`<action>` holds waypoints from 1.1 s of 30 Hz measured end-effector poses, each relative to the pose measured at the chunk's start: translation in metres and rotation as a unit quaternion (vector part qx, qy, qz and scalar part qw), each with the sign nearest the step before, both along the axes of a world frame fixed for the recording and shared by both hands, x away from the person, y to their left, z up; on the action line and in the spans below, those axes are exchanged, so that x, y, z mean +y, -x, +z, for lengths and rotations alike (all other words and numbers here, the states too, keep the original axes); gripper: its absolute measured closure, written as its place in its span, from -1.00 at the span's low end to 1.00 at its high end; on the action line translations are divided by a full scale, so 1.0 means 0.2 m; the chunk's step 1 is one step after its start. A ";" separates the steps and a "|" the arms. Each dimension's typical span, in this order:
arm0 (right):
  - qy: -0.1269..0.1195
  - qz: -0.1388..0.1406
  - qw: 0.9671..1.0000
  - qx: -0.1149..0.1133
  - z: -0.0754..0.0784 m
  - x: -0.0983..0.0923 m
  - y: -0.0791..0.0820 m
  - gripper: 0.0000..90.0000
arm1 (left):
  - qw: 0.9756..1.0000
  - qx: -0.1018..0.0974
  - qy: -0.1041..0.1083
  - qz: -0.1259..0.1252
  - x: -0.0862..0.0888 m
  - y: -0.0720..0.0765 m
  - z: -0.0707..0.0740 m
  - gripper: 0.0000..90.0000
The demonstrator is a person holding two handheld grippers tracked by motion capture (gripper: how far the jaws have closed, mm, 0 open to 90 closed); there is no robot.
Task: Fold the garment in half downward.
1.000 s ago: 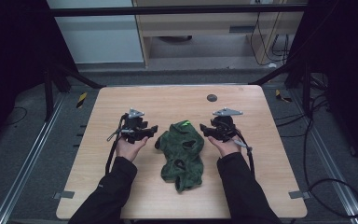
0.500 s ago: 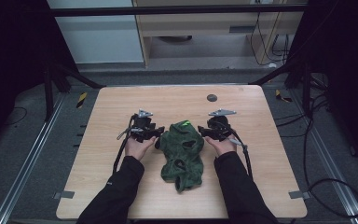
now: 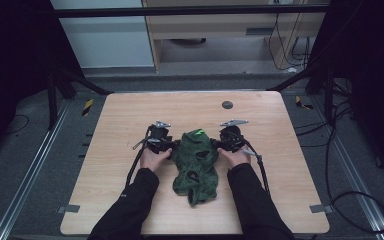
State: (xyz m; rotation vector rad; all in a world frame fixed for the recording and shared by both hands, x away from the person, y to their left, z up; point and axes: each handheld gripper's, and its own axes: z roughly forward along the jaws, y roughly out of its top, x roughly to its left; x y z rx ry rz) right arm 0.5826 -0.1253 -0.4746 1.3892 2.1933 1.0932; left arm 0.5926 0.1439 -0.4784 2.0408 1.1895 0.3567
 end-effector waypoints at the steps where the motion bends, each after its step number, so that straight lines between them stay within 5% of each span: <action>1: 0.000 0.000 1.000 0.000 0.00 0.00 0.00 0.14 | 1.000 0.002 -0.001 0.001 0.00 0.00 -0.01 0.25; 12: 0.008 0.017 1.000 0.022 -0.07 0.04 -0.02 0.28 | 1.000 0.023 -0.007 -0.009 -0.02 -0.02 -0.05 0.50; 33: 0.012 0.020 0.998 0.051 -0.10 0.07 -0.02 0.67 | 0.999 0.029 -0.023 -0.018 -0.05 0.00 -0.06 0.86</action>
